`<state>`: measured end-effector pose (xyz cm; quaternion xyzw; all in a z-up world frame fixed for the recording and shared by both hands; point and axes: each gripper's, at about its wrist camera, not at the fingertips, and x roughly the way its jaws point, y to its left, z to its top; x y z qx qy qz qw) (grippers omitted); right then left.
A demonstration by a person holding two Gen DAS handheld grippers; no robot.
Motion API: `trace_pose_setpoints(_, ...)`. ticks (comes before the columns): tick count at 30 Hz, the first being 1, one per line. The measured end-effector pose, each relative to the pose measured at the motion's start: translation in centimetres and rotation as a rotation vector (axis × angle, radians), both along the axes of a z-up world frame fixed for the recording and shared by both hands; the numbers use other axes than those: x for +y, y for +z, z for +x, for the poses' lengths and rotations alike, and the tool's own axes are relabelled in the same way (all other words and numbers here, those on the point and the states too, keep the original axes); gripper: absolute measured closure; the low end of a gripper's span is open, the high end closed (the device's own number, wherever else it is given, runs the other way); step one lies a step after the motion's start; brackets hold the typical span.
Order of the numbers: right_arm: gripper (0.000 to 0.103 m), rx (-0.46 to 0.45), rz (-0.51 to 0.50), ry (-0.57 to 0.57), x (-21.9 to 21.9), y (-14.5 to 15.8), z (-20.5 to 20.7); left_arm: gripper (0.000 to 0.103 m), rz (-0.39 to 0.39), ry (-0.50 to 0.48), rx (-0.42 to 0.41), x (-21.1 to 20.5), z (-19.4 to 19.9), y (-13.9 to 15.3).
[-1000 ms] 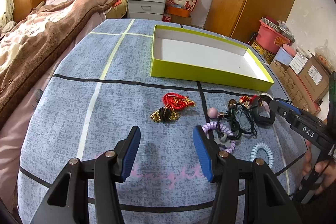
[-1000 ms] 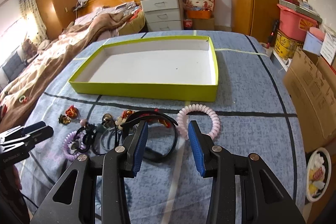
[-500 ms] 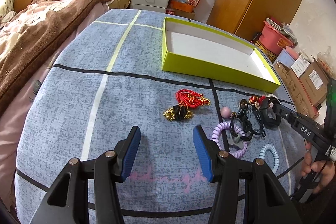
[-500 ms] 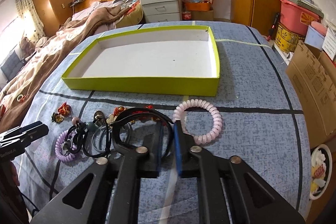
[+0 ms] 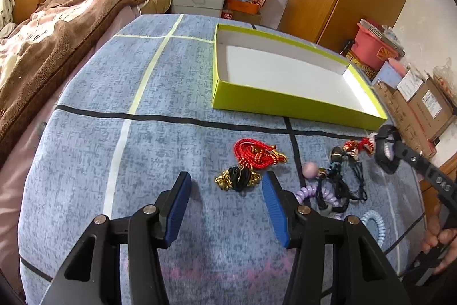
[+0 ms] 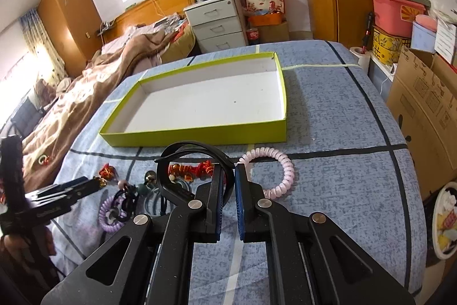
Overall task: Organize jewelry
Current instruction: 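Close the left tool on the black-and-gold bow brooch while the right tool holds the black band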
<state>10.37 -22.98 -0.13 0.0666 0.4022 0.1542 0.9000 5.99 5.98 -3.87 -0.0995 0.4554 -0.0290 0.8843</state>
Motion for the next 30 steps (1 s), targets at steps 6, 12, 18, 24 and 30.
trace_pose_setpoints(6, 0.095, -0.021, 0.017, 0.005, 0.4, 0.8, -0.5, 0.049, 0.093, -0.026, -0.001, -1.3, 0.6, 0.1)
trace_pose_setpoints(12, 0.095, -0.014, 0.018, 0.01, 0.7, 0.6, -0.6, 0.064, 0.14, -0.033, -0.01, -1.5, 0.4, 0.1)
trace_pose_setpoints(18, 0.095, -0.007, 0.026, -0.004, 0.5, 0.6, -0.8, 0.074, 0.122, -0.037, -0.013, -1.1, 0.0, 0.2)
trace_pose_setpoints(24, 0.095, -0.011, 0.027, -0.011, 0.3, 0.9, -1.1, 0.08, 0.099, -0.036, -0.025, -0.9, -0.1, 0.6)
trace_pose_setpoints(30, 0.095, -0.018, 0.03, -0.016, 0.1, 1.3, -1.3, 0.08, 0.09, -0.032, -0.047, -0.5, -0.5, 1.3)
